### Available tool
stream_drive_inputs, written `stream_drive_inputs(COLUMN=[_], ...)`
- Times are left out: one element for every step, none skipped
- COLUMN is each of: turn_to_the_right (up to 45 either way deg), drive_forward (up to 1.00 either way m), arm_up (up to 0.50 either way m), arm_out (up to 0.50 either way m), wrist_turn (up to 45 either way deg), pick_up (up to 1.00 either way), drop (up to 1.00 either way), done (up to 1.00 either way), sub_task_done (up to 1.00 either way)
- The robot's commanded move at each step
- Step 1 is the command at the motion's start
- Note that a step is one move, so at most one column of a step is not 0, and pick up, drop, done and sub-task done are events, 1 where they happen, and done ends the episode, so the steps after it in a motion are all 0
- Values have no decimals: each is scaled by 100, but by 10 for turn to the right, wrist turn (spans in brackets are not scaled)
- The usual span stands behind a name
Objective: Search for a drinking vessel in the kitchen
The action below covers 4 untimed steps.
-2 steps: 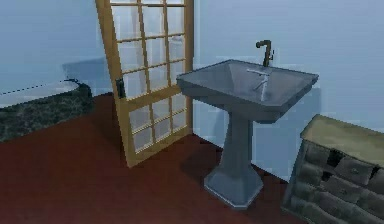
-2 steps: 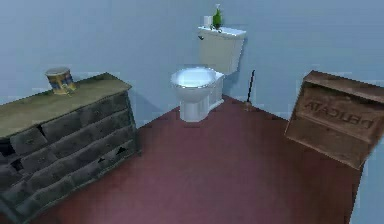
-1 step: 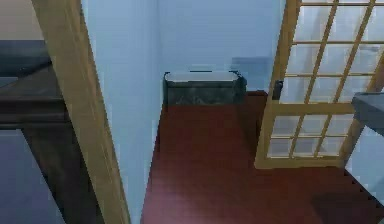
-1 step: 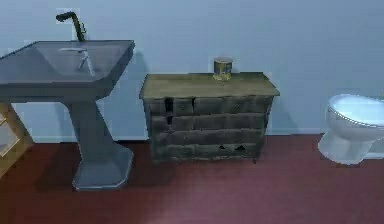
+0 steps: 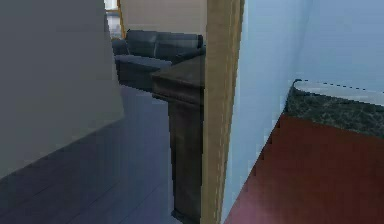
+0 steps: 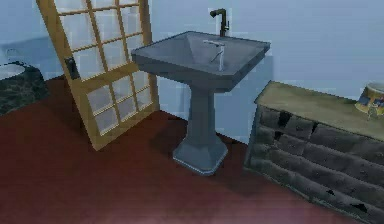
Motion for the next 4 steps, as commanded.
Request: stream_drive_inputs(turn_to_the_right=[0, -450, -90, 0], drive_forward=[30, 0, 0, 75], arm_up=[0, 0, 0, 0], arm_out=[0, 0, 0, 0], wrist_turn=[0, 0, 0, 0], pick_up=[0, 0, 0, 0], drop=[0, 0, 0, 0], done=[0, 0, 0, 0], sub_task_done=[0, 0, 0, 0])
